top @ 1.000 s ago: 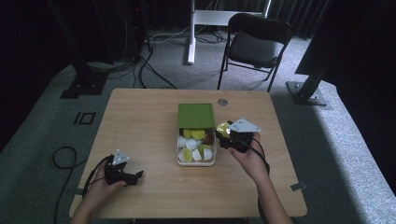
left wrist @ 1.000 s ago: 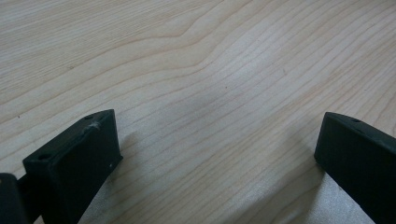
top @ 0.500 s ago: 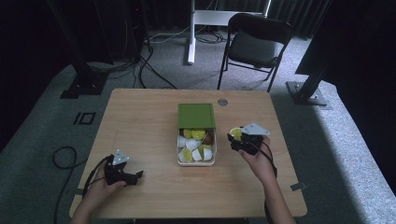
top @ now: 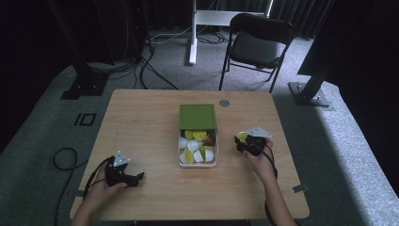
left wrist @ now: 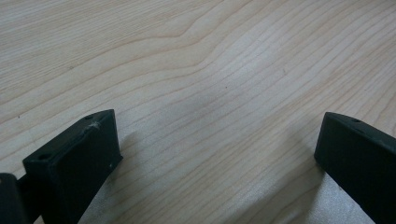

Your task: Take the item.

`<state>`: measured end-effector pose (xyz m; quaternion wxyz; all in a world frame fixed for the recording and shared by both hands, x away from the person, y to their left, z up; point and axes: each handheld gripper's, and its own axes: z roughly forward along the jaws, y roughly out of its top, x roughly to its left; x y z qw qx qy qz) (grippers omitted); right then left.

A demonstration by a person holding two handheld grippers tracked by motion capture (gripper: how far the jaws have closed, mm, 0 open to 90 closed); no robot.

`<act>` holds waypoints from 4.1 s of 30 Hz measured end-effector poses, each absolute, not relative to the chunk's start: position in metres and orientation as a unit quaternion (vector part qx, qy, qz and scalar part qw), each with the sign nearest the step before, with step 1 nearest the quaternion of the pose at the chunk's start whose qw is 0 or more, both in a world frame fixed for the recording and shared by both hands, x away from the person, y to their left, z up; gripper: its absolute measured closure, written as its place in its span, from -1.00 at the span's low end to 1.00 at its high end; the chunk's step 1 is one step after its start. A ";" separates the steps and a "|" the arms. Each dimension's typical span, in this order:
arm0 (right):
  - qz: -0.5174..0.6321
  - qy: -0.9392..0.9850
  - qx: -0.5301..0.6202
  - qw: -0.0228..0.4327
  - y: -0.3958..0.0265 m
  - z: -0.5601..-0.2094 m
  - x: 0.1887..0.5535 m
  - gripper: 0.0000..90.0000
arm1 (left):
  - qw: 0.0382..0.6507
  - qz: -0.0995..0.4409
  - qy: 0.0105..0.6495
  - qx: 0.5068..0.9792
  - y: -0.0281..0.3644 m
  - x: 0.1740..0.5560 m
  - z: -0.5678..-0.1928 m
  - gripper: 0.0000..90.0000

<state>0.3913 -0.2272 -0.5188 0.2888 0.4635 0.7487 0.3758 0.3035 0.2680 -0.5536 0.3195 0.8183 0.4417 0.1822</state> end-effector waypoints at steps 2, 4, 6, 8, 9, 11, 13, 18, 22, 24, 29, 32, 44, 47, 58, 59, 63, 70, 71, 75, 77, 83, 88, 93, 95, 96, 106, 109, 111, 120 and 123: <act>0.375 0.745 0.469 0.289 -0.229 -0.524 0.396 -0.15 | 0.320 0.182 0.442 0.818 0.268 0.304 -0.554 -0.98; 0.371 0.745 0.473 0.288 -0.230 -0.528 0.400 -0.15 | 0.319 0.182 0.442 0.818 0.268 0.304 -0.554 -0.98; 0.368 0.746 0.475 0.287 -0.230 -0.531 0.403 -0.15 | 0.320 0.182 0.442 0.818 0.268 0.304 -0.554 -0.98; 0.364 0.747 0.476 0.288 -0.230 -0.535 0.406 -0.15 | 0.320 0.182 0.442 0.818 0.268 0.304 -0.554 -0.98; 0.363 0.746 0.479 0.286 -0.230 -0.537 0.408 -0.15 | 0.320 0.182 0.442 0.818 0.268 0.304 -0.554 -0.98; 0.360 0.747 0.481 0.285 -0.230 -0.540 0.409 -0.15 | 0.320 0.182 0.442 0.818 0.268 0.304 -0.554 -0.98; 0.358 0.748 0.482 0.283 -0.230 -0.543 0.410 -0.15 | 0.320 0.182 0.442 0.818 0.268 0.304 -0.554 -0.98; 0.356 0.748 0.483 0.285 -0.231 -0.547 0.412 -0.15 | 0.320 0.182 0.442 0.818 0.268 0.304 -0.554 -0.98; 0.350 0.748 0.486 0.287 -0.232 -0.546 0.413 -0.21 | 0.320 0.182 0.442 0.818 0.268 0.304 -0.554 -0.98; 0.353 0.745 0.486 0.292 -0.234 -0.544 0.412 -0.37 | 0.320 0.182 0.442 0.818 0.268 0.304 -0.554 -0.98; 0.369 0.737 0.489 0.286 -0.237 -0.538 0.409 -0.55 | 0.320 0.182 0.442 0.818 0.268 0.304 -0.554 -0.98; 0.381 0.732 0.489 0.282 -0.240 -0.534 0.404 -0.62 | 0.320 0.182 0.442 0.818 0.268 0.304 -0.554 -0.98; 0.400 0.776 0.416 0.253 -0.248 -0.521 0.376 -0.71 | 0.320 0.183 0.442 0.818 0.268 0.304 -0.554 -0.98; 0.404 0.790 0.391 0.244 -0.249 -0.521 0.368 -0.70 | 0.320 0.183 0.442 0.818 0.268 0.304 -0.554 -0.98; 0.414 0.824 0.333 0.198 -0.251 -0.529 0.347 -0.64 | 0.320 0.182 0.442 0.818 0.268 0.304 -0.554 -0.98; 0.417 0.826 0.327 0.194 -0.251 -0.530 0.346 -0.64 | 0.320 0.182 0.442 0.818 0.268 0.303 -0.554 -0.98; 0.424 0.842 0.284 0.173 -0.250 -0.534 0.339 -0.64 | 0.320 0.182 0.442 0.818 0.268 0.303 -0.554 -0.98; 0.432 0.863 0.221 0.140 -0.247 -0.541 0.328 -0.64 | 0.320 0.182 0.442 0.818 0.268 0.303 -0.554 -0.98; 0.431 0.866 0.213 0.134 -0.246 -0.542 0.326 -0.64 | 0.320 0.182 0.442 0.818 0.268 0.303 -0.554 -0.98; 0.428 0.879 0.170 0.121 -0.243 -0.545 0.319 -0.64 | 0.320 0.182 0.442 0.818 0.268 0.303 -0.554 -0.98; 0.430 0.882 0.156 0.113 -0.242 -0.546 0.317 -0.64 | 0.320 0.182 0.443 0.817 0.268 0.303 -0.554 -0.98; 0.423 0.888 0.148 0.109 -0.243 -0.548 0.311 -0.64 | 0.320 0.182 0.442 0.818 0.268 0.303 -0.554 -0.98; 0.412 0.893 0.146 0.103 -0.249 -0.552 0.306 -0.64 | 0.320 0.182 0.442 0.818 0.268 0.303 -0.554 -0.98; 0.409 0.893 0.153 0.109 -0.258 -0.554 0.303 -0.64 | 0.320 0.182 0.442 0.818 0.268 0.303 -0.554 -0.98; 0.403 0.895 0.155 0.111 -0.262 -0.555 0.301 -0.64 | 0.320 0.182 0.442 0.818 0.268 0.303 -0.554 -0.98; 0.401 0.895 0.156 0.114 -0.264 -0.555 0.301 -0.64 | 0.320 0.182 0.442 0.818 0.268 0.303 -0.554 -0.98; 0.393 0.898 0.169 0.099 -0.273 -0.558 0.295 -0.64 | 0.320 0.182 0.442 0.818 0.268 0.303 -0.554 -0.98; 0.387 0.900 0.184 0.081 -0.273 -0.559 0.293 -0.73 | 0.320 0.182 0.442 0.818 0.268 0.303 -0.554 -0.98; 0.387 0.899 0.186 0.082 -0.273 -0.559 0.292 -0.73 | 0.320 0.182 0.442 0.818 0.268 0.303 -0.554 -0.98; 0.386 0.899 0.187 0.082 -0.273 -0.559 0.293 -0.73 | 0.320 0.182 0.442 0.818 0.268 0.303 -0.554 -0.98; 0.386 0.899 0.187 0.082 -0.272 -0.559 0.293 -0.73 | 0.320 0.182 0.442 0.818 0.268 0.303 -0.554 -0.98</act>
